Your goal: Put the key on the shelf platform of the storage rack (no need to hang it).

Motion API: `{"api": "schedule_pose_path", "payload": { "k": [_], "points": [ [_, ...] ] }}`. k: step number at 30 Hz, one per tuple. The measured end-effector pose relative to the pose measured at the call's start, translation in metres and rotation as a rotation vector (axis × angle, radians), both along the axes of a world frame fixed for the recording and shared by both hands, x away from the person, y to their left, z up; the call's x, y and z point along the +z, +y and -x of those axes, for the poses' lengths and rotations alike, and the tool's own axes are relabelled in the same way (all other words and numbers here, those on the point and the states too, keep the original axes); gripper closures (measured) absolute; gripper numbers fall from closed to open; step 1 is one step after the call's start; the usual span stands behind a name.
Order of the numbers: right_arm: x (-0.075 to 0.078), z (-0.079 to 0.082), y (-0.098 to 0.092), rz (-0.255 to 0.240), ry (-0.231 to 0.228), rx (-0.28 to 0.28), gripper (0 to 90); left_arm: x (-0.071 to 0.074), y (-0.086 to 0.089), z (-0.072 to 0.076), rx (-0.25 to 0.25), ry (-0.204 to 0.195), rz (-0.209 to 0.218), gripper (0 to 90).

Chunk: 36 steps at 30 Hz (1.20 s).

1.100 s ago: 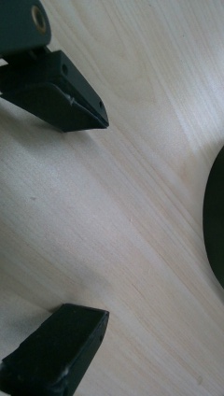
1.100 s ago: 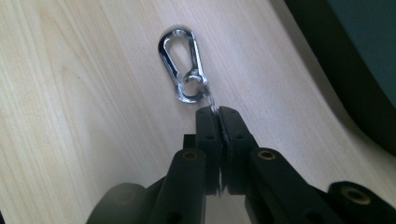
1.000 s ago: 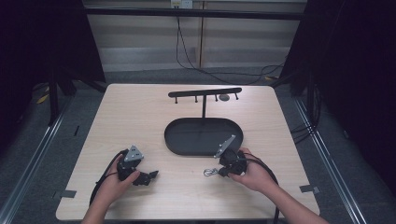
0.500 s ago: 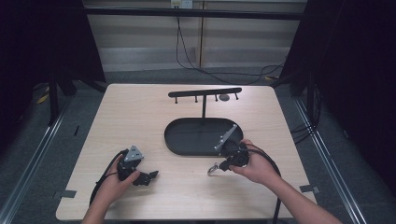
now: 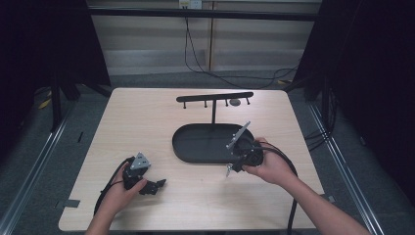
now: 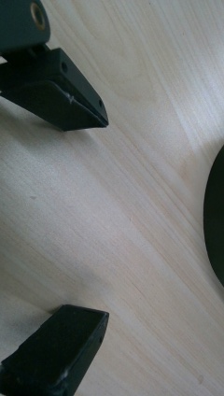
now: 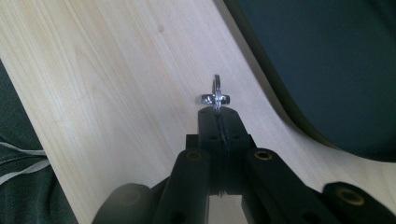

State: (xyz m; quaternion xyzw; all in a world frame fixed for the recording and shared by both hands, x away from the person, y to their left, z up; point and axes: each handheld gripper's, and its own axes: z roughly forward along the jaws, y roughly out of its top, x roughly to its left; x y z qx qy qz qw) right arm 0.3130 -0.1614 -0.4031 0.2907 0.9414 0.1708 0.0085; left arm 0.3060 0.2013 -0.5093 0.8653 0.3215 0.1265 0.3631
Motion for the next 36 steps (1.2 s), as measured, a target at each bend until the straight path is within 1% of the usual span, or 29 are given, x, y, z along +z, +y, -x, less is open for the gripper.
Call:
{"api": "schedule_pose_path", "payload": {
  "k": [6,9,11,13,14,16,18,19,21,24,25,26,28,29,32,35,36],
  "points": [
    [0.005,-0.004,0.001,-0.003,0.004,0.001,89.7,0.000,0.000,0.000,0.000,0.000,-0.001,6.5],
    [0.006,-0.007,0.001,0.007,0.006,0.001,89.7,0.000,0.000,0.000,-0.003,-0.001,-0.002,6.5],
    [0.007,-0.009,0.002,0.019,0.009,-0.010,89.7,0.000,0.000,0.000,-0.003,-0.001,-0.004,6.5],
    [0.010,-0.012,0.001,0.016,0.005,-0.004,89.7,0.000,0.000,0.000,-0.006,0.003,-0.003,6.2],
    [0.011,-0.012,0.002,0.024,0.011,-0.013,89.7,0.000,0.000,0.000,-0.006,0.003,-0.003,6.2],
    [0.013,-0.015,0.002,0.018,0.007,-0.008,89.7,0.000,0.000,0.000,-0.006,0.003,-0.003,6.1],
    [0.015,-0.015,0.002,0.021,0.013,-0.017,89.7,0.000,0.000,0.000,-0.006,0.003,-0.003,6.0],
    [0.016,-0.017,0.002,0.019,0.006,-0.009,89.7,0.000,0.000,0.000,-0.006,0.004,-0.004,6.0],
    [0.020,-0.019,0.002,0.017,0.003,-0.017,89.7,0.000,0.000,0.000,-0.007,0.004,-0.004,5.9],
    [0.023,-0.021,0.002,0.021,-0.001,-0.016,89.7,0.000,0.000,0.000,-0.007,0.005,-0.006,5.8],
    [0.024,-0.022,0.002,0.015,-0.002,-0.013,89.7,0.000,0.000,0.000,-0.008,0.005,-0.006,5.8],
    [0.025,-0.022,0.003,0.022,0.004,-0.024,89.7,0.000,0.000,0.000,-0.009,0.005,-0.007,5.7],
    [0.027,-0.024,0.002,0.021,-0.006,-0.018,89.7,0.000,0.000,0.000,-0.010,0.005,-0.006,5.6],
    [0.028,-0.025,0.002,0.023,-0.004,-0.025,89.7,0.000,0.000,0.000,-0.010,0.005,-0.006,5.5],
    [0.030,-0.027,0.002,0.024,-0.010,-0.018,89.7,0.000,0.000,0.000,-0.010,0.004,-0.006,5.5],
    [0.031,-0.029,0.002,0.032,-0.004,-0.028,89.7,0.000,0.000,0.000,-0.010,0.004,-0.007,5.4],
    [0.031,-0.030,0.002,0.033,-0.008,-0.023,89.7,0.000,0.000,0.000,-0.010,0.004,-0.006,5.4]
  ]
}}
